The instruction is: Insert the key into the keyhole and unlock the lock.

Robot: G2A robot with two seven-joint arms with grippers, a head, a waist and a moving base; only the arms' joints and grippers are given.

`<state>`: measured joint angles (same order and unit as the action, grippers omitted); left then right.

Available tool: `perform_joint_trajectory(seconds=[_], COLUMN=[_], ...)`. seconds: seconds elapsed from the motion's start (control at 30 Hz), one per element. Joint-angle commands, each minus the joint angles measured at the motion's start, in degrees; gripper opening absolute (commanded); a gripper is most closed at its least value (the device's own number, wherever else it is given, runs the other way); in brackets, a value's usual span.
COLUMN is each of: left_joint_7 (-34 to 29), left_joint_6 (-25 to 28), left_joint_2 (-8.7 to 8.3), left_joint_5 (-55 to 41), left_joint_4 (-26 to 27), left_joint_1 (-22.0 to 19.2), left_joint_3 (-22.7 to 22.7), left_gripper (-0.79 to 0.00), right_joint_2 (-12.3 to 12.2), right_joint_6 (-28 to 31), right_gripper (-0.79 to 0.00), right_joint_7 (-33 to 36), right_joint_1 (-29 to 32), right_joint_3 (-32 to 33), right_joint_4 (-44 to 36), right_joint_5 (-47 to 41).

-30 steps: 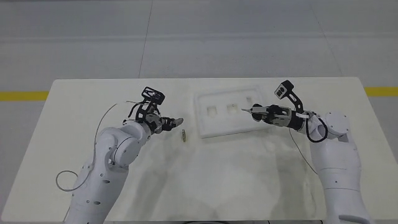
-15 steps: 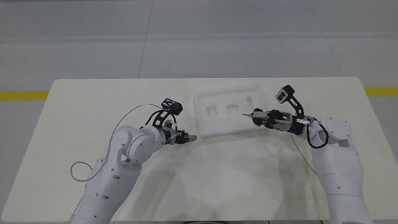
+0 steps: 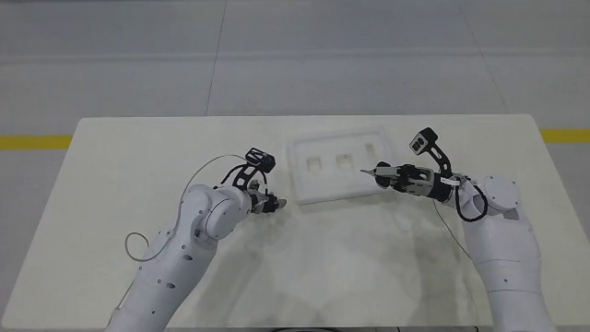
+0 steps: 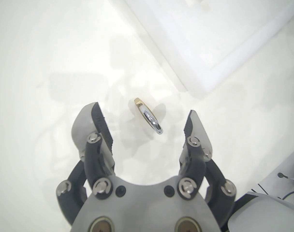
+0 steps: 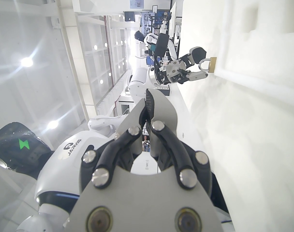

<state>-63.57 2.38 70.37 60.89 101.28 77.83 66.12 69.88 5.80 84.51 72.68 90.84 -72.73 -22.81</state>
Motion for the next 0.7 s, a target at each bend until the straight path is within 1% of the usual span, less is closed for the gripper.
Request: perform_joint_trajectory(seconds=[0.0,0.07,0.13,0.3,0.4,0.53,0.6,0.67], left_joint_7=[-0.08,-0.09,-0.11,-0.26,-0.33,-0.44,-0.47,-0.62], left_joint_6=[-0.15,-0.22,-0.27,-0.37,-0.33,-0.09,-0.04,0.06], left_joint_2=[-0.04,-0.07,-0.11,-0.21,-0.28,-0.38,-0.43,-0.47], left_joint_5=[-0.05,-0.09,0.04,0.56,1.03,1.24,1.41,1.48], left_joint_4=[0.07,0.09,0.1,0.03,0.08,0.06,-0.03,-0.05], left_joint_1=[-0.06,-0.11,-0.2,-0.38,-0.45,-0.45,-0.48,-0.55], left_joint_3=[0.01,-0.07,-0.18,-0.41,-0.53,-0.66,-0.69,-0.74], left_gripper=[-0.252,-0.286,-0.4,-0.468,-0.48,-0.542,-0.557,-0.61], right_joint_2=[-0.17,-0.33,-0.49,-0.87,-1.1,-1.39,-1.53,-1.66], right_joint_6=[0.07,0.17,0.32,0.59,0.75,0.82,0.97,1.05], right_gripper=[-0.785,-0.785,-0.785,-0.785,-0.785,-0.785,-0.785,-0.785], right_joint_7=[-0.1,-0.17,-0.32,-0.73,-0.93,-1.29,-1.43,-1.62], right_joint_1=[0.05,0.08,0.13,0.38,0.47,0.53,0.53,0.48], right_joint_3=[-0.23,-0.46,-0.64,-1.06,-1.34,-1.69,-1.88,-2.11], right_joint_4=[-0.01,0.01,0.07,0.11,0.09,0.12,0.06,-0.05], right_joint_5=[-0.18,-0.36,-0.58,-1.27,-1.56,-1.96,-2.13,-2.3])
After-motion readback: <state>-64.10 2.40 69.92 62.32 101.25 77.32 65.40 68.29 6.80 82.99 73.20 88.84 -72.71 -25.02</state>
